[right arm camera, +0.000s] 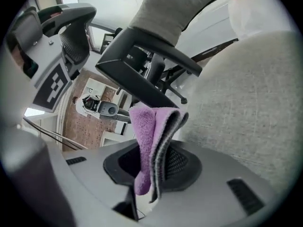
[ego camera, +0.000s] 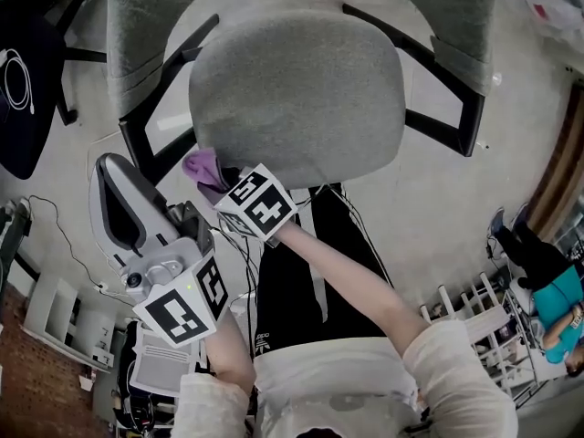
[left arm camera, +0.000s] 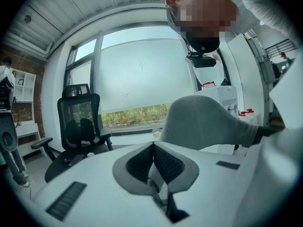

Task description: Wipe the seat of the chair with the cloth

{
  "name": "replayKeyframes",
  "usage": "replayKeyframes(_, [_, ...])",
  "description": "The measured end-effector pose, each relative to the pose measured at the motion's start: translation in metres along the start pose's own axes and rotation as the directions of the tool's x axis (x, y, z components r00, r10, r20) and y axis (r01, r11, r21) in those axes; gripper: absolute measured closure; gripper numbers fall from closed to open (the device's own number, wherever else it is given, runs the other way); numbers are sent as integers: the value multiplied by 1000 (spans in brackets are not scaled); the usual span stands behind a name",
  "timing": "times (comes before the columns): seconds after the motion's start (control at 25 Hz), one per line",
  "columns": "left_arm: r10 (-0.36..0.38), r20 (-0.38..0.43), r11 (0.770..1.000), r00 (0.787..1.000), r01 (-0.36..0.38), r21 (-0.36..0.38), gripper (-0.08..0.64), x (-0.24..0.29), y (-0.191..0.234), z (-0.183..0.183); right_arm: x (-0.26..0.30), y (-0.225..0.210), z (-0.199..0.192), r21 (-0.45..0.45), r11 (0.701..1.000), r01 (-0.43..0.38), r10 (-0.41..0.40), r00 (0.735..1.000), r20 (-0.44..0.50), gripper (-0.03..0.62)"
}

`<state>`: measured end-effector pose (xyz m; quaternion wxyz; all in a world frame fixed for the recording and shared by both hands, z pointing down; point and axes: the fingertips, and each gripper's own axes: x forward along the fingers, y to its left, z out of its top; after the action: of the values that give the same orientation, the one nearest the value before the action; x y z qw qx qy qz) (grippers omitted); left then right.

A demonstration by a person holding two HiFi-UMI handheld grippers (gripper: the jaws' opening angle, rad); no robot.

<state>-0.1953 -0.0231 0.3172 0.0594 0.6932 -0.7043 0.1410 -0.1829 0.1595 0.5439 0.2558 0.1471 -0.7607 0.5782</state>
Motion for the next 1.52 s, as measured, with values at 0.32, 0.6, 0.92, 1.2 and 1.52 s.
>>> replayKeyframes(0.32, [37,-8,999,999,-37,-27,548,-4,10,-7,21,-19,-12,-38,999,39,-42,996,-79,506])
replayKeyframes(0.6, [27,-19,999,999,-27,-30,548,-4,10,-12,25,-27,-22,-47,995,82,-87,991,-105,506])
replayKeyframes(0.92, [-6,-9,1000,1000,6,-22,548,3,2,-10,10,-38,-29,-14,991,133,-133,988,-77,506])
replayKeyframes(1.2, [-44,-13,999,999,44,-30,548,7,-14,-14,-31,-62,-43,27,984,178,-176,982,-64,506])
replayKeyframes(1.52, [-73,-8,997,997,72,-20,548,12,-25,-9,-86,-96,-61,18,963,268,-266,962,-62,506])
